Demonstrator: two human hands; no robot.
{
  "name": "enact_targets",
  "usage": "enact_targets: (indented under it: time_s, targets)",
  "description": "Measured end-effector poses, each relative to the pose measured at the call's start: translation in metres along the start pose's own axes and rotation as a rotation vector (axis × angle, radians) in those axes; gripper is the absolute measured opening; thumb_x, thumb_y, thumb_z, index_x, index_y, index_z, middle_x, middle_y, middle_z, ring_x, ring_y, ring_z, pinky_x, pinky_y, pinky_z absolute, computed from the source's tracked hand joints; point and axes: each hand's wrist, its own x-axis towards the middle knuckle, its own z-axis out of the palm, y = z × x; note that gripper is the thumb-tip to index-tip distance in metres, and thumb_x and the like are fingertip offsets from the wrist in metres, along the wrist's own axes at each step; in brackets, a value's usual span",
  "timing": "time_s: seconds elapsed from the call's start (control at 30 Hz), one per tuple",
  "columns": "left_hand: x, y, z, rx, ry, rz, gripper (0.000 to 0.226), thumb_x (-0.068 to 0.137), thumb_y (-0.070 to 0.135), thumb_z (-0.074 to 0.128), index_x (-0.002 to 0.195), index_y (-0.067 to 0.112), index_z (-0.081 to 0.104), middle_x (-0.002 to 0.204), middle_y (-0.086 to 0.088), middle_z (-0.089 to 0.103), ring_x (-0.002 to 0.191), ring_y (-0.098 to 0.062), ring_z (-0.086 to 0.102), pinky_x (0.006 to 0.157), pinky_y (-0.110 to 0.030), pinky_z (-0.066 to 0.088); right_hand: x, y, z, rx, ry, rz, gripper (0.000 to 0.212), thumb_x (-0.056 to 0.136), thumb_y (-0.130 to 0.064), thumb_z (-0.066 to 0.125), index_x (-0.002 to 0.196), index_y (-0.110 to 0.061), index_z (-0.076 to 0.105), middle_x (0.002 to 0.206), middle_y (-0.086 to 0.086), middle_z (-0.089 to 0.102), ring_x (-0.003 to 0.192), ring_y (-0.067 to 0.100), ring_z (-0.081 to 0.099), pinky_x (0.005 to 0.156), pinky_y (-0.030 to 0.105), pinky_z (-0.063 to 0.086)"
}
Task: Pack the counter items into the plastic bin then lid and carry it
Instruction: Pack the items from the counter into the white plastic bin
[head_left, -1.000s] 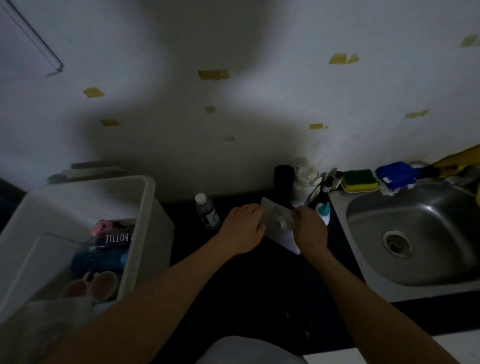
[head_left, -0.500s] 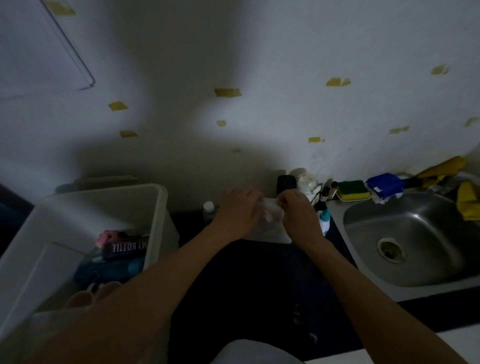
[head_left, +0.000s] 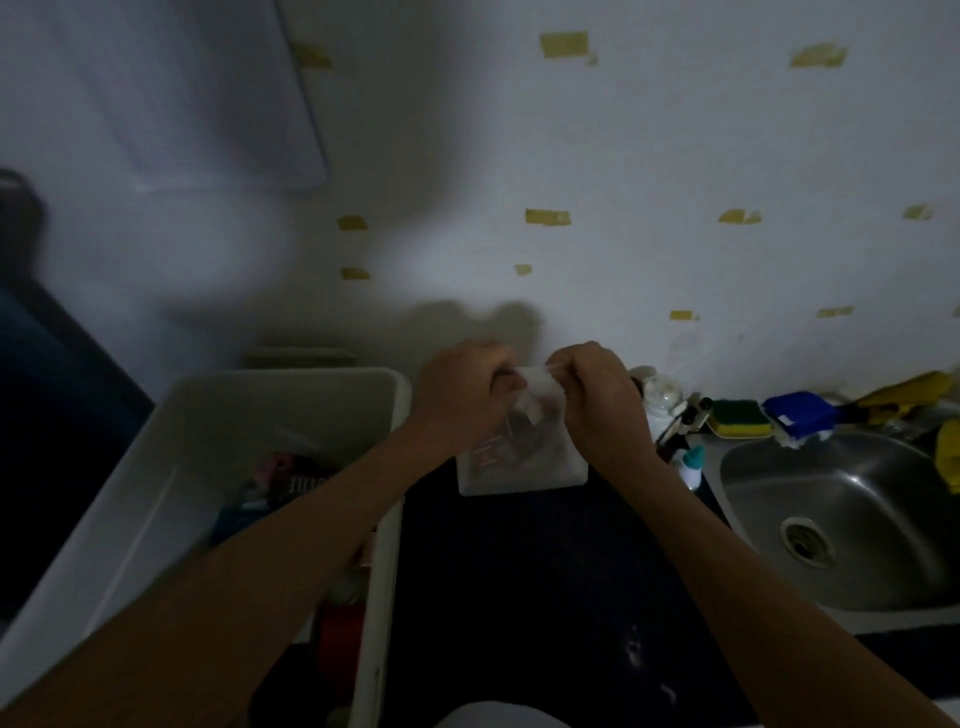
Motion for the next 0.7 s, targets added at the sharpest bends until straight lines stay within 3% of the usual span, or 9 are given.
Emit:
enact_targets:
  time_s: [0.13, 0.23, 0.37, 0.53, 0.7]
  targets:
    - [-0.014, -0.016, -0.044, -0.016, 0.065, 0.0, 0.015, 0.085, 0.026, 0.063, 0.073, 0.017, 0.058, 0.073, 0.006, 0.055, 0.072, -0.014, 0.049, 0.06, -0.031, 0.036, 0.016, -0.033, 0.015, 0.022, -0.033, -0.083, 0.01, 0.1, -0.016, 0.051, 0.102, -0.015, 0.061, 0.097, 0.002, 0.057, 0.091, 0.021, 0.053, 0.078, 0.037, 0.043]
    - [-0.027, -0.035, -0.077, 0.011, 0.118, -0.013, 0.015, 0.085, 0.025, 0.063, 0.073, 0.017, 0.06, 0.074, 0.003, 0.058, 0.072, -0.013, 0.048, 0.058, -0.029, 0.031, 0.026, -0.062, 0.031, 0.046, -0.077, -0.125, 0.012, 0.097, -0.025, 0.058, 0.107, -0.018, 0.06, 0.102, 0.0, 0.056, 0.095, 0.015, 0.051, 0.08, 0.028, 0.041]
    - [-0.049, -0.061, -0.108, 0.046, 0.115, -0.068, 0.016, 0.085, 0.027, 0.063, 0.073, 0.019, 0.059, 0.074, 0.01, 0.051, 0.073, -0.01, 0.045, 0.057, -0.028, 0.026, 0.032, -0.097, 0.055, 0.076, -0.14, -0.139, 0.015, 0.093, -0.035, 0.062, 0.094, -0.022, 0.058, 0.092, -0.008, 0.053, 0.085, 0.004, 0.046, 0.072, 0.019, 0.033]
    - [-0.09, -0.097, -0.131, -0.06, 0.124, -0.197, 0.014, 0.083, 0.03, 0.061, 0.075, 0.019, 0.062, 0.078, 0.007, 0.062, 0.074, -0.013, 0.057, 0.064, -0.033, 0.047, 0.028, -0.139, 0.091, 0.083, -0.208, -0.181, 0.02, 0.092, -0.039, 0.062, 0.092, -0.019, 0.059, 0.091, -0.005, 0.059, 0.083, 0.014, 0.056, 0.071, 0.03, 0.044]
    - [-0.122, -0.125, -0.136, -0.164, 0.113, -0.327, 0.013, 0.087, 0.02, 0.066, 0.076, 0.019, 0.061, 0.071, 0.013, 0.059, 0.072, -0.007, 0.058, 0.066, -0.031, 0.049, 0.018, -0.166, 0.122, 0.031, -0.298, -0.178, 0.02, 0.093, -0.043, 0.059, 0.094, -0.023, 0.058, 0.09, -0.011, 0.054, 0.081, 0.009, 0.052, 0.066, 0.022, 0.037]
